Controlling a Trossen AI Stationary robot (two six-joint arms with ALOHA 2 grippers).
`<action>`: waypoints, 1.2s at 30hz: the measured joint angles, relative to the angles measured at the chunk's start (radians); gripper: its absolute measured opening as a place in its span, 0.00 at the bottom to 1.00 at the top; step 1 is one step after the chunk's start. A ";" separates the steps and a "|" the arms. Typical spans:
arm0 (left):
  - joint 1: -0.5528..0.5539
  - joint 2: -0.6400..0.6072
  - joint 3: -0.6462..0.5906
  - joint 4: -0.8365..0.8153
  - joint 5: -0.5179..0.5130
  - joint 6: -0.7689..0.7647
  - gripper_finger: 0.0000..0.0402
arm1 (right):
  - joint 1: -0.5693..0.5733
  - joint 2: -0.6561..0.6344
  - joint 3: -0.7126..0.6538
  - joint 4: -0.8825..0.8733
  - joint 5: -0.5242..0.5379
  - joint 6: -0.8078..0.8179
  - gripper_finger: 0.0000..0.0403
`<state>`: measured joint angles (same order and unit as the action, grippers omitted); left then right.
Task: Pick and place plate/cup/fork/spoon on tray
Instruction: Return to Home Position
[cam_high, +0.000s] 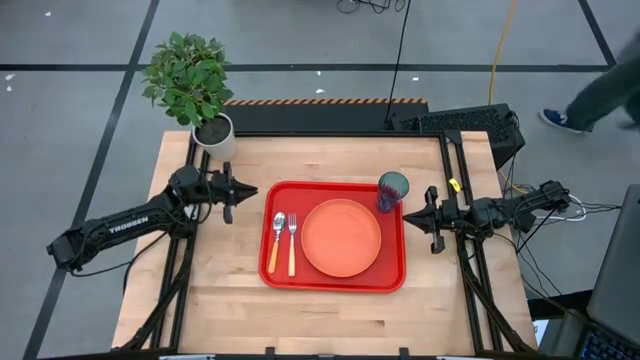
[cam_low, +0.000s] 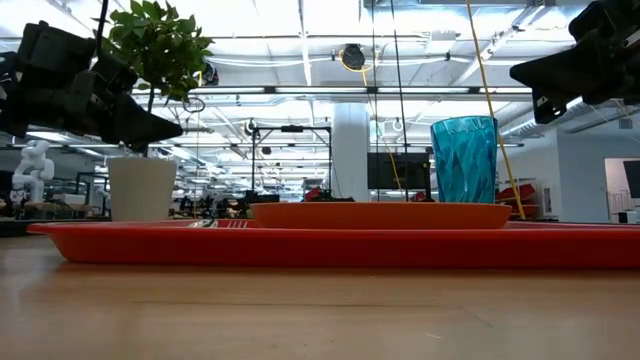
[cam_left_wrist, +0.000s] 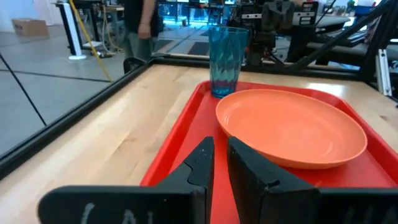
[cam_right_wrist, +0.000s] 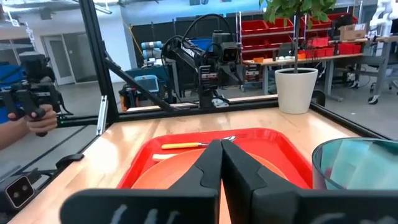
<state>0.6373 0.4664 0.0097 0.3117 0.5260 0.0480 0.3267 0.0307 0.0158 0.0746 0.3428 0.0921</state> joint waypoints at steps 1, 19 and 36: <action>0.000 0.000 0.000 0.002 -0.003 0.003 0.12 | 0.000 0.000 0.000 0.000 0.000 0.000 0.00; 0.000 0.000 0.000 0.003 -0.005 0.022 0.12 | 0.000 0.000 -0.001 0.018 -0.004 0.004 0.00; 0.000 0.000 0.000 0.003 -0.005 0.025 0.12 | 0.000 0.000 -0.001 0.022 -0.005 -0.006 0.00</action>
<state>0.6373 0.4664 0.0101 0.3149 0.5213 0.0734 0.3268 0.0307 0.0151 0.0967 0.3378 0.0856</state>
